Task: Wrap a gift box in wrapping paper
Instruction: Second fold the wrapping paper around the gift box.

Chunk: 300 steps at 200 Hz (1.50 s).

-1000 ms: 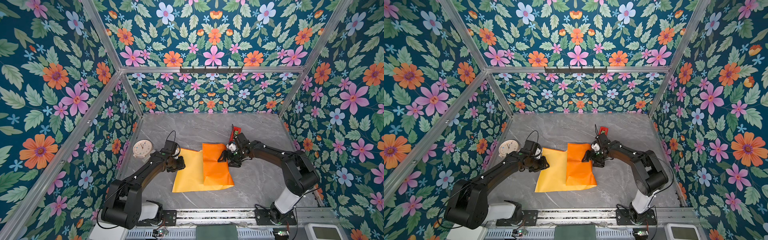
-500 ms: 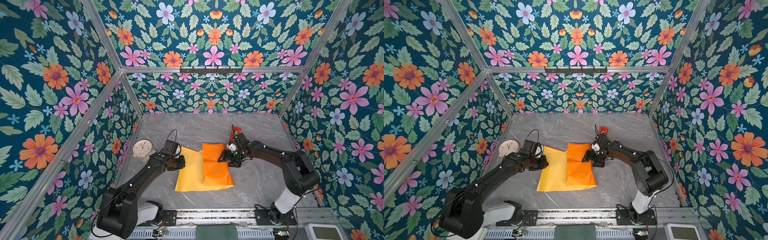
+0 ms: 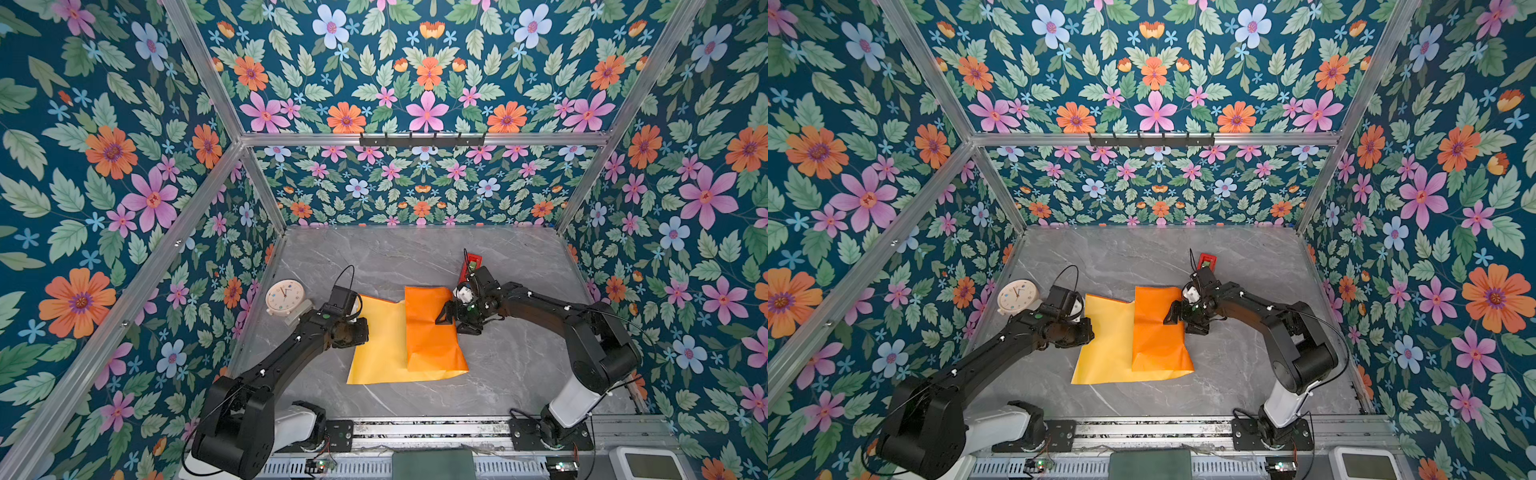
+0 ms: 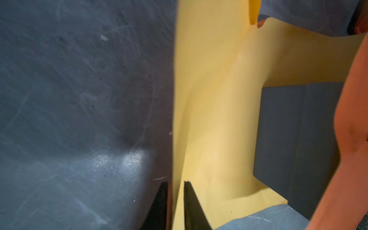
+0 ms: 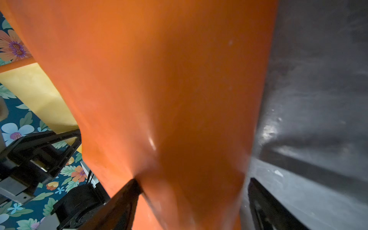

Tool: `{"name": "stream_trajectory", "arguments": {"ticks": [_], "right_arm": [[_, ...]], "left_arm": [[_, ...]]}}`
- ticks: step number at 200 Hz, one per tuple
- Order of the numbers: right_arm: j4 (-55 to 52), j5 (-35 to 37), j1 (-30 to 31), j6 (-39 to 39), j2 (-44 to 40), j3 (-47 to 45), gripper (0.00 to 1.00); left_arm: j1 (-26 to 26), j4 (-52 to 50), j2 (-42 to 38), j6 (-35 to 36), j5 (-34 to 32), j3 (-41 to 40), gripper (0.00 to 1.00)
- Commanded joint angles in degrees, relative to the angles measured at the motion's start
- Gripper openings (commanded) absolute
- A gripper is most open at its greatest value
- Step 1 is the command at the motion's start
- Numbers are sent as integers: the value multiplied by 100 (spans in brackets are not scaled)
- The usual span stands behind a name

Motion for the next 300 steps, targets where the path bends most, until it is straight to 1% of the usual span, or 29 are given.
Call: {"name": "stream_trajectory", "arguments": {"ticks": [1, 25, 74, 90, 111, 146, 207, 256, 283, 300], "right_arm": [[-760, 713, 14, -91, 35, -78, 85], [-765, 714, 19, -89, 39, -79, 85], [-761, 710, 13, -86, 57, -68, 85], [-764, 705, 14, -89, 47, -71, 85], [-760, 696, 13, -85, 46, -59, 85], [-779, 692, 14, -118, 44, -32, 85], [-733, 670, 21, -102, 83, -43, 85], [-741, 667, 19, -99, 87, -32, 85], [-733, 670, 18, -102, 62, -48, 85], [-689, 657, 18, -93, 66, -77, 85]], "left_arm": [[-2, -5, -117, -4, 34, 60, 13], [-109, 81, -170, -252, 232, 236, 7], [-1019, 61, 176, -673, -118, 1083, 1], [-1313, 70, 403, -861, -197, 1339, 0], [-1718, -9, 722, -853, -464, 1699, 1], [-2131, -317, 1163, -791, -723, 2214, 2], [-2345, -762, 1682, -487, -685, 2831, 4], [-2516, -938, 2296, -297, -515, 3345, 4], [-2555, -883, 2586, -364, -366, 3446, 4], [-2566, -632, 2720, -436, -170, 3402, 4]]}}
